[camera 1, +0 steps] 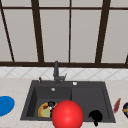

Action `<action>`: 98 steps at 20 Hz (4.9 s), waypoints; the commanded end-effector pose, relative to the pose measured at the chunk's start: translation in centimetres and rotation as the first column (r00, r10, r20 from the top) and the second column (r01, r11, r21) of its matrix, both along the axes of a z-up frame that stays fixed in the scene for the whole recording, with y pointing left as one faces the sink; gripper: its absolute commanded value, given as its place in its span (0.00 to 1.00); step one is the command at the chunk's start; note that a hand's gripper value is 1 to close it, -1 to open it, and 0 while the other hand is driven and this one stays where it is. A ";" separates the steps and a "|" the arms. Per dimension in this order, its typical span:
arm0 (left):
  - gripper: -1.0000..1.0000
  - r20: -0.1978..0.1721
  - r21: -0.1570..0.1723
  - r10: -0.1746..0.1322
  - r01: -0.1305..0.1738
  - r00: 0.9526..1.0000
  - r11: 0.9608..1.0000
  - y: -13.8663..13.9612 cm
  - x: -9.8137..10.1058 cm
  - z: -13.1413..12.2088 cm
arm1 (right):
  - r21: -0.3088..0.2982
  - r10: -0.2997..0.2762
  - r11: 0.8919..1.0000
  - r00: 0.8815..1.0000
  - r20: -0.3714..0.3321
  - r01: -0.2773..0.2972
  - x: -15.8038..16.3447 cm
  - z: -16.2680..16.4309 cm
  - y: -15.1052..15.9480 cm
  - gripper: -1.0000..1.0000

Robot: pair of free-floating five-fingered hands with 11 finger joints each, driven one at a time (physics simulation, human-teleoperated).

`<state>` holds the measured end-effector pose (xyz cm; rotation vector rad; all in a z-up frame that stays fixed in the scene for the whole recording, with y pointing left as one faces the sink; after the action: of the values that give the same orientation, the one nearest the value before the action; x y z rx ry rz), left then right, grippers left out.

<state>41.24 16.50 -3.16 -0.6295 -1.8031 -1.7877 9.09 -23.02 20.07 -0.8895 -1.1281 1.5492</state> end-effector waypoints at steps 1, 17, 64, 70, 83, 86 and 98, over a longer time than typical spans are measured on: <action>0.00 0.000 -0.010 0.008 -0.008 1.000 1.000 0.3 1.0 -1.4 | 0.000 0.000 1.000 1.000 0.000 0.000 0.0 0.0 0.0 0.50; 0.00 -0.170 -0.056 -0.007 -0.002 0.985 0.998 1.4 4.7 -4.4 | 0.000 0.000 1.000 1.000 0.000 0.000 0.0 0.0 0.0 0.50; 1.00 -0.134 -0.029 0.034 -0.038 0.990 0.999 10.2 -2.4 24.2 | 0.000 0.000 1.000 1.000 0.000 0.000 0.0 0.0 0.0 0.50; 1.00 -0.139 -0.028 0.031 -0.035 0.990 0.999 12.5 -4.7 27.6 | 0.000 0.000 1.000 1.000 0.000 0.000 0.0 0.0 0.0 0.50; 1.00 -0.154 -0.015 0.025 -0.027 0.988 1.000 18.6 -10.2 33.7 | 0.000 0.000 1.000 1.000 0.000 0.000 0.0 0.0 0.0 0.50; 1.00 -0.141 -0.017 0.025 -0.028 0.990 0.999 20.2 -11.7 34.5 | 0.000 0.000 1.000 1.000 0.000 0.000 0.0 0.0 0.0 0.50; 1.00 -0.104 0.004 0.028 -0.028 0.994 1.000 25.8 -20.0 34.2 | 0.000 0.000 1.000 1.000 0.000 0.000 0.0 0.0 0.0 0.50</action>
<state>23.13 40.96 31.02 -0.6953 -1.7404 -1.6868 9.09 -23.02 20.07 -0.8895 -1.1281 1.5492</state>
